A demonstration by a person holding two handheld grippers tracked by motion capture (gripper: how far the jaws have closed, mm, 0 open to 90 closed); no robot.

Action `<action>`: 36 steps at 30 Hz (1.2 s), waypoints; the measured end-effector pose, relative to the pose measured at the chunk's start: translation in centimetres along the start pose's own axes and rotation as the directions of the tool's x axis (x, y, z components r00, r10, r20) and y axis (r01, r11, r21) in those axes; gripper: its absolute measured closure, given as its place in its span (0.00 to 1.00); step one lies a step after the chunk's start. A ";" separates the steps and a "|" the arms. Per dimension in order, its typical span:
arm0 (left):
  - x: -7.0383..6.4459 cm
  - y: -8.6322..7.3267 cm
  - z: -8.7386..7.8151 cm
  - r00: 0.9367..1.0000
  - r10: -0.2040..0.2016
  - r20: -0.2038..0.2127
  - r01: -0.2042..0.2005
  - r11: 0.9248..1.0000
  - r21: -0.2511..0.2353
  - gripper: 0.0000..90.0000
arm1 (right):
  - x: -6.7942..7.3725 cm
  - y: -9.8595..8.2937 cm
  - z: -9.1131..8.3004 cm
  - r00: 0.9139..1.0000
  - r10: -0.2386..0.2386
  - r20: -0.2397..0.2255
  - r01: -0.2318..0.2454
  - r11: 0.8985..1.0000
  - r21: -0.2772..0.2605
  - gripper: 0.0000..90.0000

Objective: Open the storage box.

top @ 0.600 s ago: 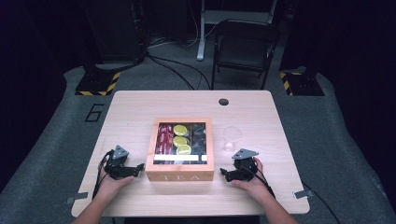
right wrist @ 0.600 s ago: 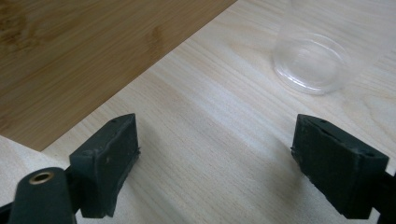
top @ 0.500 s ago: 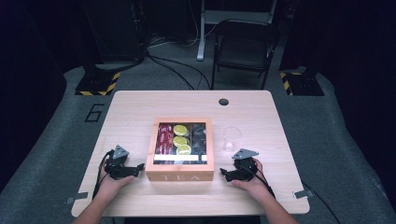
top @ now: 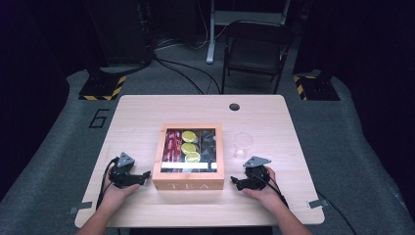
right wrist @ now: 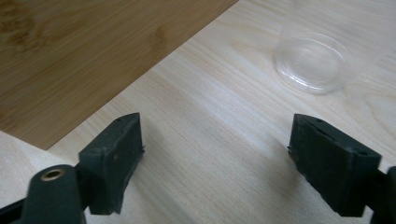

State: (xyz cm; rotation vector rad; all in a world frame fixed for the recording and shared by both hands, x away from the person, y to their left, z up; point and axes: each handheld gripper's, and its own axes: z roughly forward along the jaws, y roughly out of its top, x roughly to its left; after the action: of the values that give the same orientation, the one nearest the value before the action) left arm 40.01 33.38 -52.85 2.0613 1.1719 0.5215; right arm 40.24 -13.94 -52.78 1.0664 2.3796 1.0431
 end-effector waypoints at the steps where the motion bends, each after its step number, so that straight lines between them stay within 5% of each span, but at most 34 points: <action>1: 0.1 0.1 -0.1 1.000 -0.005 0.000 0.005 1.000 0.005 0.22 | 0.0 0.1 -0.1 1.000 0.002 -0.002 -0.002 1.000 0.011 0.23; 7: 0.1 0.4 -0.7 1.000 0.002 0.006 -0.003 0.999 0.047 0.36 | 0.0 0.2 -0.4 1.000 0.002 0.001 -0.002 1.000 0.023 0.34; 13: -0.1 0.7 -1.5 0.998 -0.049 0.043 0.046 0.997 0.056 0.49 | -0.1 0.4 -0.8 1.000 0.012 -0.007 -0.012 0.999 0.051 0.46; 22: -0.3 1.1 -3.4 0.994 -0.079 0.071 0.080 0.997 -0.012 0.63 | 0.5 1.0 -1.6 0.999 -0.048 -0.007 0.048 0.998 0.036 0.54; 30: -0.9 1.8 -5.4 0.988 -0.098 0.117 0.106 0.992 -0.062 0.83 | 0.3 1.6 -2.9 1.000 -0.007 -0.002 0.007 1.000 -0.023 0.60; 36: -1.9 3.2 -6.6 0.988 -0.069 0.139 0.080 0.994 -0.078 0.99 | 0.5 2.1 -3.5 1.000 0.002 -0.015 -0.002 0.999 -0.043 0.64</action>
State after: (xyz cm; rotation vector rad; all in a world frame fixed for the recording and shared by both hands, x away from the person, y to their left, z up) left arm 36.66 33.12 -46.04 1.9420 1.1229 0.3814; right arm 39.05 -14.35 -48.88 1.0496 2.3570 1.1024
